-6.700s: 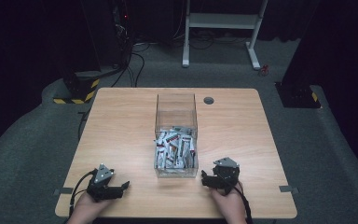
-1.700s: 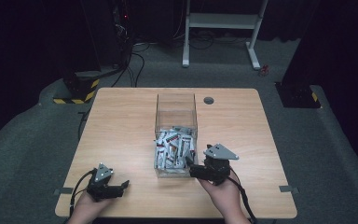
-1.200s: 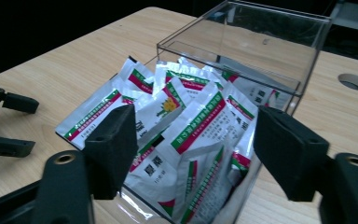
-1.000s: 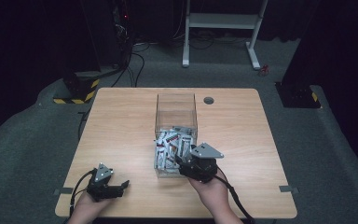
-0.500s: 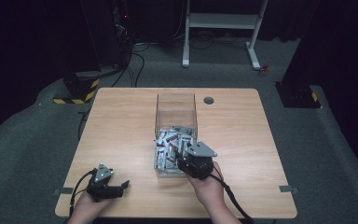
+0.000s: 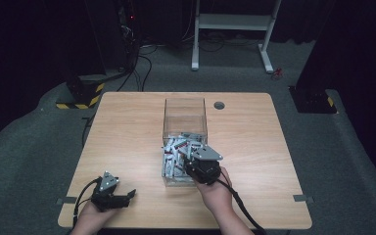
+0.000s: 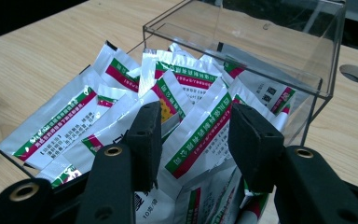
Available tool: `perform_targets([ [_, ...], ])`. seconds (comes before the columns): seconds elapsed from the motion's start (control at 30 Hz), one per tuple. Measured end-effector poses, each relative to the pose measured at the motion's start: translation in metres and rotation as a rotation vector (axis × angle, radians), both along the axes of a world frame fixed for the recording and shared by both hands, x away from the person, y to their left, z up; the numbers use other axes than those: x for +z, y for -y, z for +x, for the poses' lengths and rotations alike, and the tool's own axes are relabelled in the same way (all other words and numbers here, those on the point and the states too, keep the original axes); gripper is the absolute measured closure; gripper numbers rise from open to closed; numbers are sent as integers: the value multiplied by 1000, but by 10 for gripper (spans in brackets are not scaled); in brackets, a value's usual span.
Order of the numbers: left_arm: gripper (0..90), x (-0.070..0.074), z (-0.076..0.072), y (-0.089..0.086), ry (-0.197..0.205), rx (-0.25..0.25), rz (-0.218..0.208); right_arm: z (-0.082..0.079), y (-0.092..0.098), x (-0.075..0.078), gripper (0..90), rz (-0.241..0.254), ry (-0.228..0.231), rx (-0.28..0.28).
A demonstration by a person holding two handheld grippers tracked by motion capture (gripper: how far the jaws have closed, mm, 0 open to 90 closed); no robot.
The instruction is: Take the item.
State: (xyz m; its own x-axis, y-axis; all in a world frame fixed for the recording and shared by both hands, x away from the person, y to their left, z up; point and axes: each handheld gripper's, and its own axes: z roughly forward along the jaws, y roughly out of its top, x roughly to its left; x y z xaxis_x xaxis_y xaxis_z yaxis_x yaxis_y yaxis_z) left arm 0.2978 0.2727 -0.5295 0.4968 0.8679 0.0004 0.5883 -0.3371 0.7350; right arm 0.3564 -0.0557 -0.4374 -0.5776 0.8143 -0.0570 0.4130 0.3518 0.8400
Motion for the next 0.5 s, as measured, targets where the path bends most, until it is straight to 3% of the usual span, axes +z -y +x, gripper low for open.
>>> perform_targets([
  [0.2, 145, 0, 0, 0, 0, 0, 0, -2, -1, -1, 613, -26, -2, -1],
  [0.5, 145, 0, 0, 0, 0, 0, 0, -4, 9, -1, 648, -14, -16, -23],
])
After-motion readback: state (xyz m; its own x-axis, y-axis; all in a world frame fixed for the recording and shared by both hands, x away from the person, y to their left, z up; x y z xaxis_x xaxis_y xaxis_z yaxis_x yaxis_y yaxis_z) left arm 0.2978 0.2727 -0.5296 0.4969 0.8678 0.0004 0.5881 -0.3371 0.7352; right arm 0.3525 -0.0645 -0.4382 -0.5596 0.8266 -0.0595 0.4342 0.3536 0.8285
